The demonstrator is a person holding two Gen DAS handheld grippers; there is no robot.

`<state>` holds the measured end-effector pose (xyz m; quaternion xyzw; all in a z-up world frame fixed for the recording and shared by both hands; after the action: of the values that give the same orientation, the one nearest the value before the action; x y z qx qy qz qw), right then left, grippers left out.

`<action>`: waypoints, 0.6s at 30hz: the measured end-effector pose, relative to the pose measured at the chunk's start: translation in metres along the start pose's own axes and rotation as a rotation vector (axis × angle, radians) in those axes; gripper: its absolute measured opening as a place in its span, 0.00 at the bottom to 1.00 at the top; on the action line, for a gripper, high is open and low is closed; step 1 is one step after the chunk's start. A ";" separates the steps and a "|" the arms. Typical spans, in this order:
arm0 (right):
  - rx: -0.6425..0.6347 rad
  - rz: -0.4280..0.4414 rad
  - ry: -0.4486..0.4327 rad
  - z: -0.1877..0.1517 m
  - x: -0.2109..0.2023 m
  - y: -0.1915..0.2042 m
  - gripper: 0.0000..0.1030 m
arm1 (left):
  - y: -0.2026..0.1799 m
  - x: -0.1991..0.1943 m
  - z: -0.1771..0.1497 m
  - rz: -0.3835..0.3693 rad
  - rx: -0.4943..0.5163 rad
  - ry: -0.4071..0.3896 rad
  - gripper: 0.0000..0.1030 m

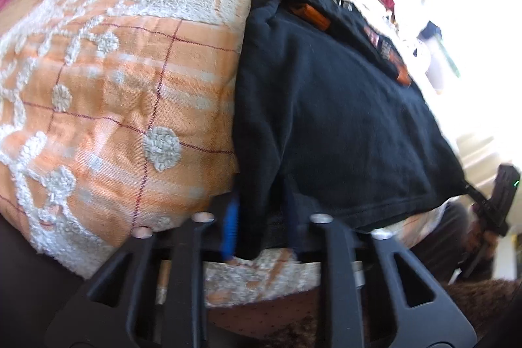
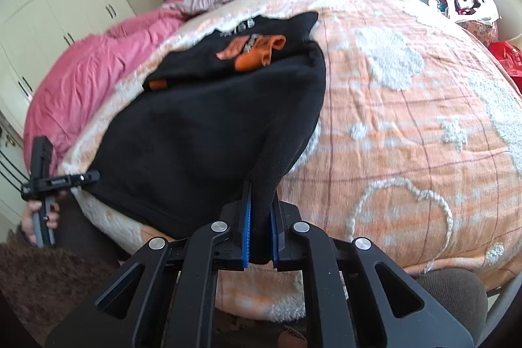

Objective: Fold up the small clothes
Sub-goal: 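Lift the hem with both tools and fold it over toward the collar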

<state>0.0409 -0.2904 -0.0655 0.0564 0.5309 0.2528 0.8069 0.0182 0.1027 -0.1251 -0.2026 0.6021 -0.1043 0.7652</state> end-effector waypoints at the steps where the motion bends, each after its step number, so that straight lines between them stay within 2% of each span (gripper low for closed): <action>1: 0.001 0.002 -0.018 0.005 -0.004 0.000 0.08 | 0.000 -0.002 0.001 -0.012 -0.008 -0.007 0.07; 6: -0.010 0.052 -0.158 0.033 -0.036 0.007 0.08 | -0.009 -0.025 0.013 -0.059 0.007 -0.086 0.04; 8: -0.023 0.040 -0.194 0.045 -0.045 0.009 0.08 | -0.013 -0.040 0.022 -0.066 0.018 -0.139 0.03; 11: -0.037 0.031 -0.226 0.060 -0.053 0.012 0.08 | -0.018 -0.064 0.038 -0.082 0.027 -0.212 0.03; 14: -0.045 0.009 -0.254 0.074 -0.058 0.015 0.08 | -0.024 -0.081 0.055 -0.060 0.042 -0.274 0.03; 18: -0.039 0.012 -0.285 0.092 -0.065 0.016 0.08 | -0.030 -0.091 0.077 -0.056 0.047 -0.304 0.03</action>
<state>0.0969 -0.2912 0.0339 0.0789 0.4057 0.2572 0.8735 0.0715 0.1272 -0.0169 -0.2149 0.4707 -0.1074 0.8489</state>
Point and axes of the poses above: each gripper's, at about its wrist camera, not at the fingertips, and x roughly the way its jaws point, y to its left, z to its top, the point moved 10 cm from there along x, roughly the way its jaws point, and after that the axes turned 15 degrees about y, right-handed, at the moved point
